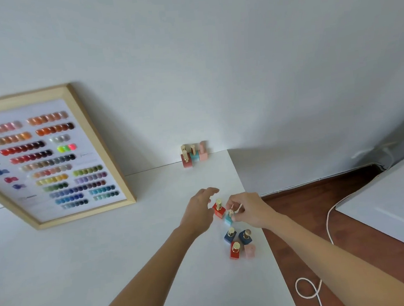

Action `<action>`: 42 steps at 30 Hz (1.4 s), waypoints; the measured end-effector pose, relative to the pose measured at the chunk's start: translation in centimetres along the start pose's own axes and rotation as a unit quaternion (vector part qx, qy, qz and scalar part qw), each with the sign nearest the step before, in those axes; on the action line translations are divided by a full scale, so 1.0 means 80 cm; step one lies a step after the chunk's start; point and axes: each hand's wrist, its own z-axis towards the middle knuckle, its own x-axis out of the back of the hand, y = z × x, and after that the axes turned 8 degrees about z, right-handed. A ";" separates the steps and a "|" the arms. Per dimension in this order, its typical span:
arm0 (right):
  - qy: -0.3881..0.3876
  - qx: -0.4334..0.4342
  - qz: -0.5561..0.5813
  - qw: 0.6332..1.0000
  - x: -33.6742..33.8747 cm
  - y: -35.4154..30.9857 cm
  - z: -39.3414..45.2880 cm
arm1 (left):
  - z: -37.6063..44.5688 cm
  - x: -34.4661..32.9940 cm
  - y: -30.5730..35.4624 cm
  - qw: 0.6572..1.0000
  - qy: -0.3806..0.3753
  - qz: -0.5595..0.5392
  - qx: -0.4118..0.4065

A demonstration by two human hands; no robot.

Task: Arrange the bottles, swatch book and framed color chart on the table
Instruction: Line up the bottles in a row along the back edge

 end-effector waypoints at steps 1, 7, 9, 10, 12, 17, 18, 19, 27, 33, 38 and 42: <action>0.015 0.000 -0.008 1.000 -0.003 0.000 -0.001 | 0.002 0.000 0.002 1.000 -0.006 0.007 -0.002; 0.059 0.009 -0.028 0.998 -0.008 0.005 -0.008 | 0.011 -0.005 0.005 0.999 -0.023 0.046 0.011; 0.075 0.010 -0.028 0.997 -0.007 0.007 -0.009 | 0.012 -0.006 0.003 0.998 -0.018 0.051 0.016; 0.082 0.009 -0.027 0.996 -0.007 0.008 -0.008 | 0.012 -0.006 0.003 0.998 -0.019 0.052 0.015; 0.095 0.005 -0.024 0.995 -0.005 0.009 -0.006 | 0.013 -0.007 0.002 0.998 -0.024 0.050 0.010; 0.114 0.007 -0.025 0.993 0.003 0.007 0.011 | 0.018 -0.003 -0.004 0.999 -0.012 0.037 0.021; 0.118 0.008 -0.026 0.993 0.006 0.006 0.017 | 0.020 -0.001 -0.008 0.999 -0.003 0.027 0.029; 0.121 0.011 -0.026 0.992 0.009 0.005 0.023 | 0.021 0.002 -0.011 0.999 0.005 0.017 0.036; 0.145 0.042 0.022 0.988 0.033 -0.023 0.095 | 0.054 0.062 -0.040 0.989 0.103 -0.071 0.075; 0.173 0.064 0.020 0.983 0.037 -0.043 0.152 | 0.082 0.094 -0.083 0.981 0.162 -0.054 0.097; 0.185 0.069 -0.003 0.980 0.030 -0.053 0.191 | 0.110 0.105 -0.110 0.973 0.194 -0.046 0.114; 0.174 0.090 -0.012 0.981 0.023 -0.062 0.217 | 0.131 0.107 -0.121 0.973 0.193 -0.046 0.119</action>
